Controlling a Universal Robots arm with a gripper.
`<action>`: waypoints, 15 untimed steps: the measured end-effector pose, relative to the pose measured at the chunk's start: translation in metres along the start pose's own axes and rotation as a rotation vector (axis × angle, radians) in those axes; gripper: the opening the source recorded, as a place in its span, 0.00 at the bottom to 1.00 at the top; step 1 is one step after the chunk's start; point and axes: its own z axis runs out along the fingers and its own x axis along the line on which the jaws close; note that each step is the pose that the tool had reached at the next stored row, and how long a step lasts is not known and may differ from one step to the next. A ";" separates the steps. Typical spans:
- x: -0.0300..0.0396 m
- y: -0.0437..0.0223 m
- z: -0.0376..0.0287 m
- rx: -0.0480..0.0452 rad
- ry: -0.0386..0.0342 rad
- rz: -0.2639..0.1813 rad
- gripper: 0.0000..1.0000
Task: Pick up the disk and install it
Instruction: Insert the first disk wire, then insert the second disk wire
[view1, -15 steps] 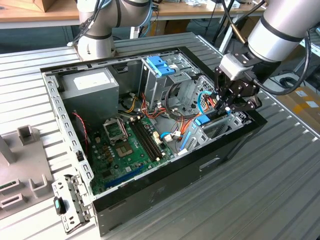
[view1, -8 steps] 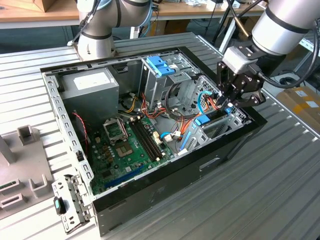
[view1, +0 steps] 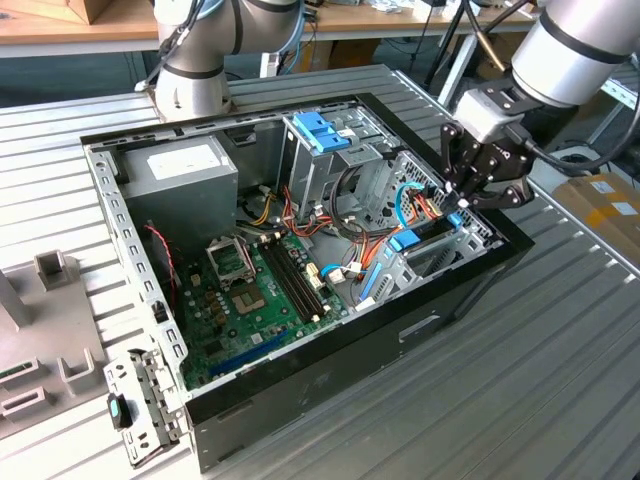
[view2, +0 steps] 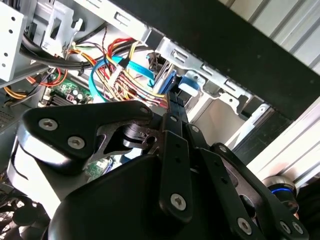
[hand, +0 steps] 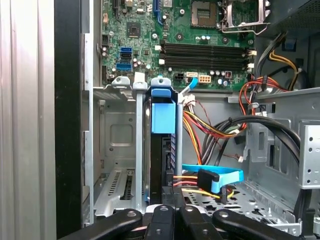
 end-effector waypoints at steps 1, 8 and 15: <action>0.0000 -0.0016 0.0001 -0.0010 -0.0001 0.000 0.10; -0.0001 -0.0129 -0.0027 -0.0088 -0.0003 0.001 0.10; -0.0001 -0.0144 -0.0027 -0.0098 -0.0002 0.001 0.10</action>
